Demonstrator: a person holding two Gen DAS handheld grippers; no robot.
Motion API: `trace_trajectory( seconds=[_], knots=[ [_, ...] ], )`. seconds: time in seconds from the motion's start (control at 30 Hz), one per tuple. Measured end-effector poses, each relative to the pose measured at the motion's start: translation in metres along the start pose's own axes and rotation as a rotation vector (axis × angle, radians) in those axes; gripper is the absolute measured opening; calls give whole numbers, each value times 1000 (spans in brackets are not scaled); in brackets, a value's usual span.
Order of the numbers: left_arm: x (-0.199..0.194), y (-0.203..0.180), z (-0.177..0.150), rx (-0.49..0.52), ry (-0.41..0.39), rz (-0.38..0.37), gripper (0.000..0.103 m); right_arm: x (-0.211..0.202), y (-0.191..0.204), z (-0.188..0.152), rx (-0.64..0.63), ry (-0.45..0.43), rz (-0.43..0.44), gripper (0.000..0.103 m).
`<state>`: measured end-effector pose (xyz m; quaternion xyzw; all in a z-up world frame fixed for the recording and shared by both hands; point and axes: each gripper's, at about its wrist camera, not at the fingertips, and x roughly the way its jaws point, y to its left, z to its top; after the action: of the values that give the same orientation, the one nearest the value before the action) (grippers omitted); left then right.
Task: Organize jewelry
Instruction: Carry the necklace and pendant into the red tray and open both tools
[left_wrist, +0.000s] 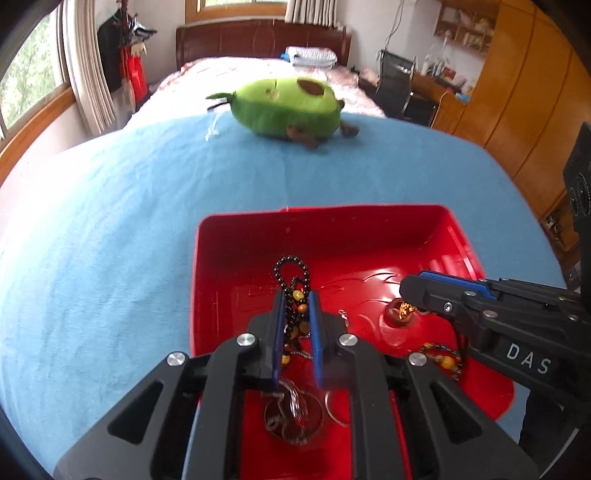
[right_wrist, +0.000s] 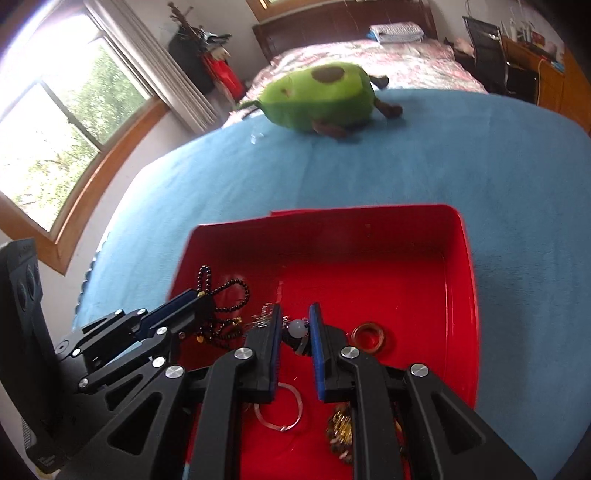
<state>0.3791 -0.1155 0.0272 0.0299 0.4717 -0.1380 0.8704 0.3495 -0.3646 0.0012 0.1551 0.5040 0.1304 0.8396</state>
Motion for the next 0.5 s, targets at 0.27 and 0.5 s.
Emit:
trace_trajectory(
  seconds=[0.27,0.5],
  knots=[
    [20,0,0,-2,36,-16,14,19,-10,0,10,8,-14,21],
    [8,-2,0,-5,1,-9,31,9,-4,0,-9,-20,-38,21]
  ],
)
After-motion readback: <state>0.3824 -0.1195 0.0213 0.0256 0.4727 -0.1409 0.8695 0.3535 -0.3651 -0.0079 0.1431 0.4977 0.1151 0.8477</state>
